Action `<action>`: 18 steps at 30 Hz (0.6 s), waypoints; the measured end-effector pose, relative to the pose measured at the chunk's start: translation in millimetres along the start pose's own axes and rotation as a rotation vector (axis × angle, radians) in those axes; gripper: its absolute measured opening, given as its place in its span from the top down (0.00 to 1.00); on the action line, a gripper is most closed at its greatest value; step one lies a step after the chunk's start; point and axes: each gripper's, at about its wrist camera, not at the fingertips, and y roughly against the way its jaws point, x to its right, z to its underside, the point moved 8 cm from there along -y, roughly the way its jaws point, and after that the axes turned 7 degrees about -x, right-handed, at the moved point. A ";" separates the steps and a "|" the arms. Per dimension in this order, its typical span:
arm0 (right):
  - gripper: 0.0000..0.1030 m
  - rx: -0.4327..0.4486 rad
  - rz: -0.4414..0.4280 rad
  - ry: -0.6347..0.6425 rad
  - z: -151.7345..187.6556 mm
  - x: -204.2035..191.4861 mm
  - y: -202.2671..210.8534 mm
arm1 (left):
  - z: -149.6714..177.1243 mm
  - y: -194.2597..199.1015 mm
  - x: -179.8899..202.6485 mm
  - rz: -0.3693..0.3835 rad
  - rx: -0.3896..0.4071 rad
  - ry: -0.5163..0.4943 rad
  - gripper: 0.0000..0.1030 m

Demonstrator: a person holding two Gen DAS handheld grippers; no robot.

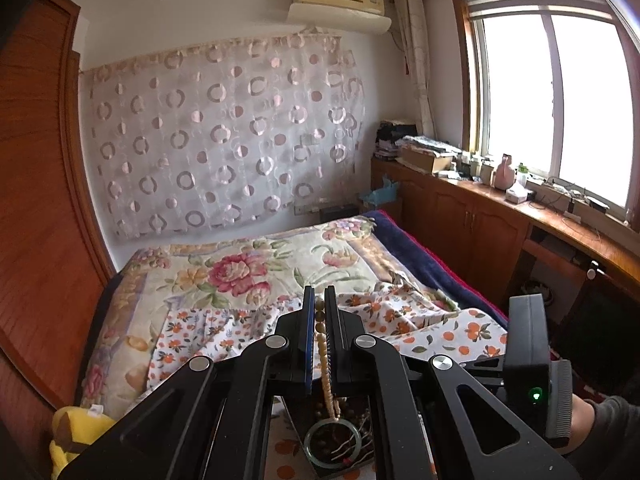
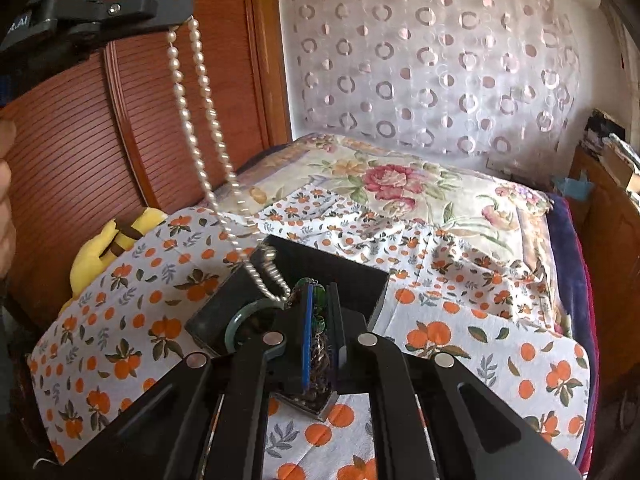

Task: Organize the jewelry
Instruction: 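Lower the pearls and green brooch into the box and open both tools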

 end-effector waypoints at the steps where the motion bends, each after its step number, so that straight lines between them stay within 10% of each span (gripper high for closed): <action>1: 0.92 -0.002 0.002 0.000 1.0 1.2 -0.6 | 1.1 -4.4 0.8 0.003 -0.007 -0.001 0.96; 18: 0.77 -0.029 0.008 -0.036 31.1 7.0 3.8 | 24.1 -49.3 -3.3 0.010 -0.083 -0.009 0.96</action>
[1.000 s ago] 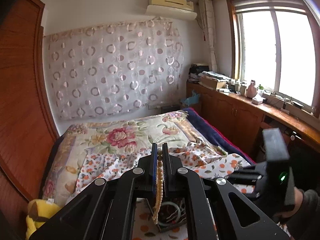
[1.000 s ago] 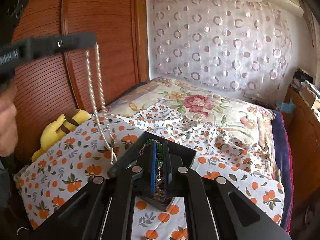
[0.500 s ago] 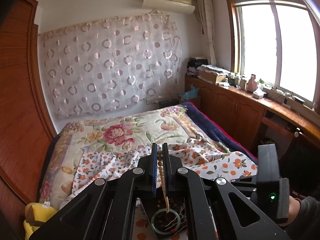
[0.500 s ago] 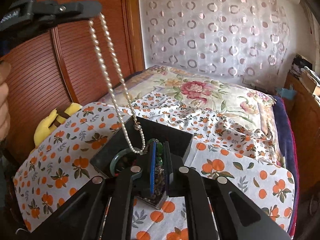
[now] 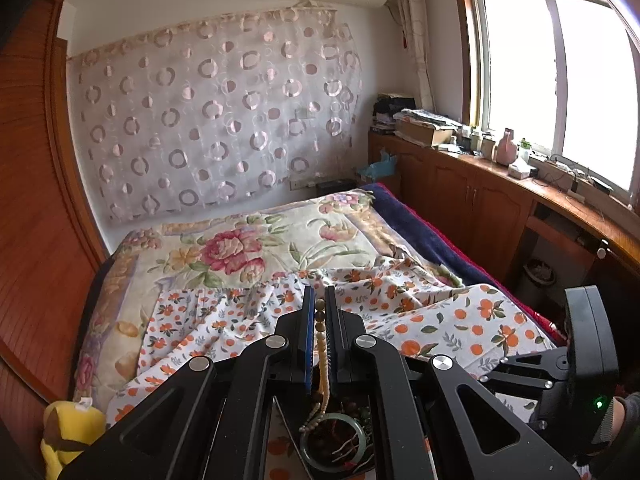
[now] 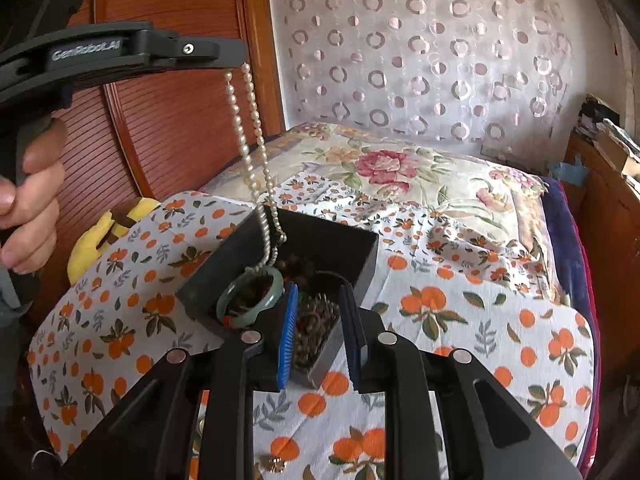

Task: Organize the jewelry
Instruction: 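Lower the pearls and green brooch into the box and open both tools, then grasp the gold ring with the left tool while the right tool grasps the bronze brooch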

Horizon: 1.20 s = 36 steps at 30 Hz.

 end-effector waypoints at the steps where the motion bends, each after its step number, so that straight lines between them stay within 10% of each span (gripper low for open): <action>1: 0.77 -0.002 0.001 -0.002 3.7 0.0 1.4 | 0.5 -0.4 0.3 -0.002 0.000 0.002 0.96; 36: 0.77 -0.201 0.028 0.090 111.8 -35.3 -15.6 | 203.8 -12.9 35.6 0.090 -0.285 0.003 0.51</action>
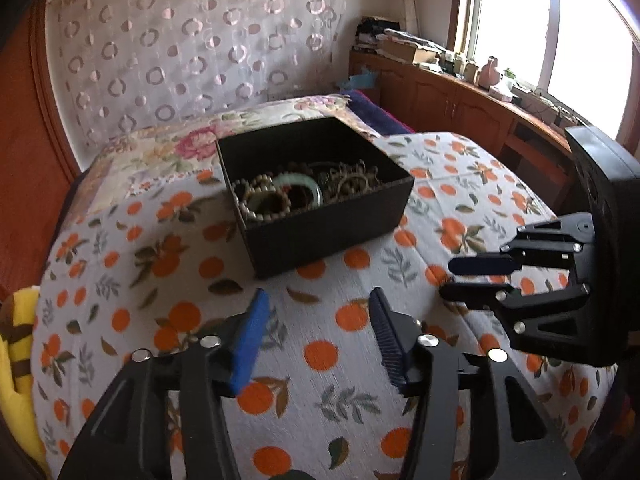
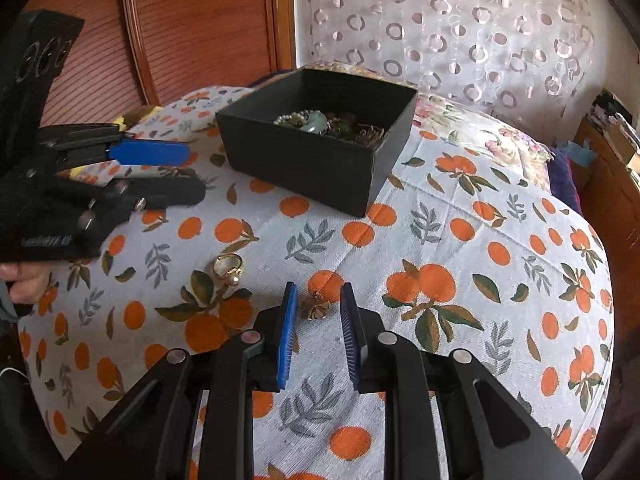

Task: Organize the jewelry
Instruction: 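Grasp the gold ring with the left tool while the right tool grasps the bronze brooch, then carry the ring and bronze brooch into the box and open both tools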

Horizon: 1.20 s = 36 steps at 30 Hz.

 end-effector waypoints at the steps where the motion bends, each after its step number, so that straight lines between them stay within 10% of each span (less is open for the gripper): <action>1: 0.77 0.003 0.003 0.007 -0.1 -0.8 0.2 | 2.2 -2.3 1.3 0.001 -0.008 0.000 0.51; 20: 0.83 0.047 0.003 -0.043 6.2 15.7 15.8 | 13.2 -20.1 49.8 0.071 -0.063 -0.074 0.51; 27: 0.83 0.056 0.000 -0.043 5.1 15.9 19.0 | 12.8 -22.7 52.9 0.029 -0.072 -0.107 0.77; 36: 0.83 0.088 0.004 -0.031 -13.6 17.0 27.0 | -4.6 -4.7 36.3 0.032 -0.009 -0.057 0.77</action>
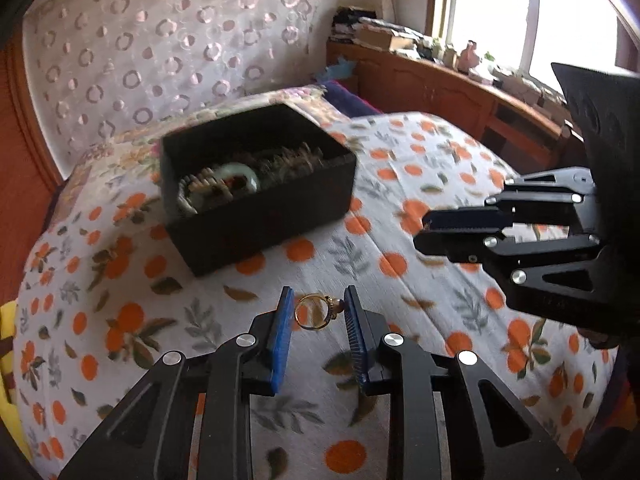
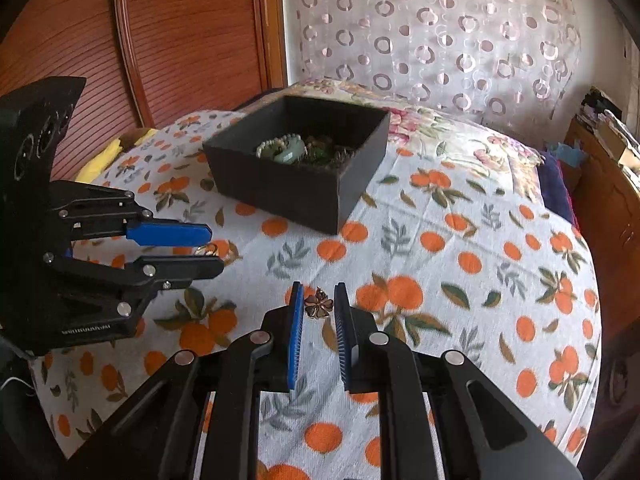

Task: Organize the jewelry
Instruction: 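Carry the ring and bronze brooch into the box and open both tools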

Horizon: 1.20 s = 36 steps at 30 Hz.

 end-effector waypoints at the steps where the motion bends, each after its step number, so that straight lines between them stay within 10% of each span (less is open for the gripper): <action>1: 0.83 0.013 0.002 0.004 -7.2 0.3 2.5 | -5.3 3.3 -3.4 -0.006 0.013 0.005 0.77; 16: 0.83 0.113 -0.034 -0.018 -82.7 7.2 -3.8 | -68.2 18.3 -51.6 -0.078 0.120 0.064 0.77; 36: 0.64 0.140 -0.007 -0.046 -84.7 16.3 2.3 | -92.8 -2.9 -70.8 -0.116 0.114 0.105 0.76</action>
